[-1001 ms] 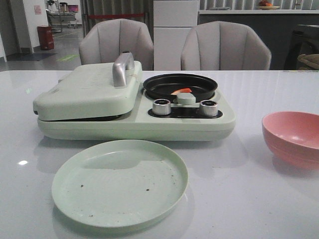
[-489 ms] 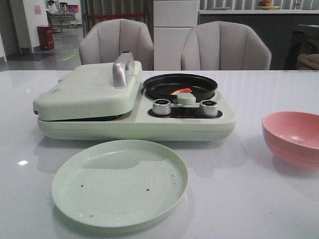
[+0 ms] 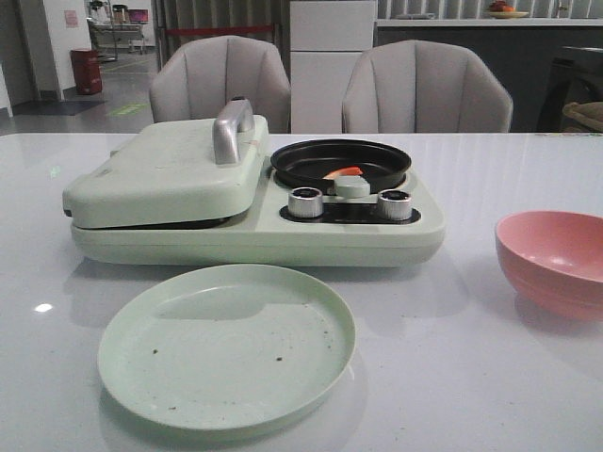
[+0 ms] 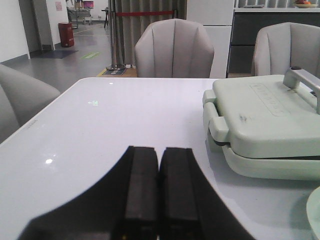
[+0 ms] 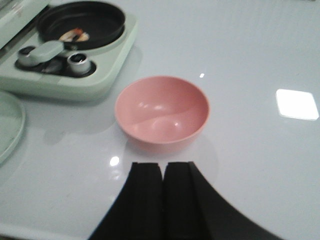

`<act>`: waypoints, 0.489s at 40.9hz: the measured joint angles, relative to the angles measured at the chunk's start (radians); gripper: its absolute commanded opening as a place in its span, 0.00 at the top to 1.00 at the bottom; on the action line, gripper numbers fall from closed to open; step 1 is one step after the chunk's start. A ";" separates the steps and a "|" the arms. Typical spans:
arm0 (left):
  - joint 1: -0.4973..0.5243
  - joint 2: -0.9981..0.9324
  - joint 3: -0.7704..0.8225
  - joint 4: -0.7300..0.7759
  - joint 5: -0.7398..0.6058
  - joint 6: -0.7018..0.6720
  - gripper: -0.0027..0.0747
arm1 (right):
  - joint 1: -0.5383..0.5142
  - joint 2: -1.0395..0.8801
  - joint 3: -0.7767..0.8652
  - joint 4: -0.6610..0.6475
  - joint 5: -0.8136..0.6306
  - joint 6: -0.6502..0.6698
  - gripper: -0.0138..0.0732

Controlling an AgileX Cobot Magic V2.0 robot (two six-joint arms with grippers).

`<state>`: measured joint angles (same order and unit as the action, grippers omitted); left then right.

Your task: Make breakfast with bread and shrimp

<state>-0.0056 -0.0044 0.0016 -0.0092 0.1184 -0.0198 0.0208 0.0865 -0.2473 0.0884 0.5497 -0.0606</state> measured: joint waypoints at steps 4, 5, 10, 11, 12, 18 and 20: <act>0.000 0.000 0.000 0.000 0.000 0.000 0.84 | -0.048 -0.066 0.107 0.000 -0.121 0.000 0.79; 0.000 0.000 0.000 0.000 0.000 0.000 0.84 | -0.056 -0.080 0.137 0.000 -0.155 0.000 0.79; 0.000 0.000 0.000 0.000 0.000 0.000 0.84 | -0.075 -0.096 0.246 0.000 -0.288 0.000 0.79; 0.000 0.000 0.000 0.000 -0.001 0.000 0.84 | -0.075 -0.096 0.261 0.000 -0.300 0.000 0.79; 0.000 0.000 0.000 0.000 -0.001 0.000 0.84 | -0.076 -0.096 0.267 0.000 -0.312 0.000 0.79; 0.000 0.000 0.000 0.000 -0.001 0.000 0.84 | -0.077 -0.096 0.276 0.000 -0.370 0.000 0.79; 0.000 0.000 0.000 0.000 -0.001 0.000 0.84 | -0.077 -0.096 0.276 0.000 -0.393 0.000 0.79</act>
<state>-0.0056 -0.0044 0.0016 -0.0092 0.1177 -0.0198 -0.0564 -0.0098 0.0290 0.0884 0.1566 -0.0606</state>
